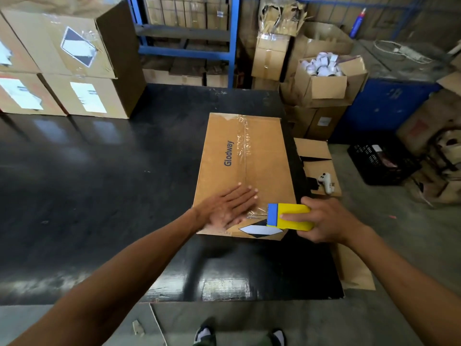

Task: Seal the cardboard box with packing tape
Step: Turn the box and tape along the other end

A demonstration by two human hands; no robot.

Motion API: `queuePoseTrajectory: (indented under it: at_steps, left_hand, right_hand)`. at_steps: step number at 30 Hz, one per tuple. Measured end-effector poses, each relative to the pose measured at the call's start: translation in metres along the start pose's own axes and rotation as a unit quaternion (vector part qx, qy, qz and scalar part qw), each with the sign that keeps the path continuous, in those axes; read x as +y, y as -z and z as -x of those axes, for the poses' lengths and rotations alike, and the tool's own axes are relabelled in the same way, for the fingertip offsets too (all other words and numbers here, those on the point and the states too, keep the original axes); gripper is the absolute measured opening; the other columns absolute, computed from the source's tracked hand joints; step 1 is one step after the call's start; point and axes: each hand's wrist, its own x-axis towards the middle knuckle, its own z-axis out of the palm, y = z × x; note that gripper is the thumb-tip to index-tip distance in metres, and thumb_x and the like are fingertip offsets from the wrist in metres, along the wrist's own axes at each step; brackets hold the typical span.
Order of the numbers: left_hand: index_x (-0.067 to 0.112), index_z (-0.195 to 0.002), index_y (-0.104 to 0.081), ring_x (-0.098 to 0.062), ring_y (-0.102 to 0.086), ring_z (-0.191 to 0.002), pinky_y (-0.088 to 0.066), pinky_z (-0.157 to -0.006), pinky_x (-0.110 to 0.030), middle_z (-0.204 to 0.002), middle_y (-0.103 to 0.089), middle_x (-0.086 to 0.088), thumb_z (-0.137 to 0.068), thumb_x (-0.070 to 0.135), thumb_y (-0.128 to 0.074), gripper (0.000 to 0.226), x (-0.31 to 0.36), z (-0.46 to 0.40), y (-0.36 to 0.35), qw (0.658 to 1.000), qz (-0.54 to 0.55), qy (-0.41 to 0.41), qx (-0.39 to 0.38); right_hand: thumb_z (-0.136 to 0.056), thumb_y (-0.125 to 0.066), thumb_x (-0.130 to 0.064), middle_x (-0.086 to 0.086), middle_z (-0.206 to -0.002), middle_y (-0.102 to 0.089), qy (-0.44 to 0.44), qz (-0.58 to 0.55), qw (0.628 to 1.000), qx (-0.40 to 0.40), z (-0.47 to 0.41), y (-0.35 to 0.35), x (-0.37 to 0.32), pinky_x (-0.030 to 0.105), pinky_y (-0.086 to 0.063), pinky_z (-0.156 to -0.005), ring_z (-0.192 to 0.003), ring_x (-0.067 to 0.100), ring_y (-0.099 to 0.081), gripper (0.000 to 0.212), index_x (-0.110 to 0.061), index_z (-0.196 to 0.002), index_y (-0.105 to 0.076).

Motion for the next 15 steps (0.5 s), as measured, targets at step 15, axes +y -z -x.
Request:
queuePoseTrajectory:
  at_steps: [15]
  left_hand:
    - [0.000,-0.149,-0.035,-0.027,-0.034,-0.145,-0.026,-0.119,-0.042,-0.155,-0.037,-0.016,-0.103,0.044,-0.043,0.064,0.013,-0.031,-0.027,1.000,0.005,0.027,-0.001]
  right_hand:
    - [-0.070,-0.054,-0.051,0.003,-0.080,-0.057,0.004,-0.011,0.999,0.035,0.005,-0.010,0.007,0.023,-0.035,-0.041,-0.051,0.021,-0.054,0.046,-0.041,-0.112,-0.072]
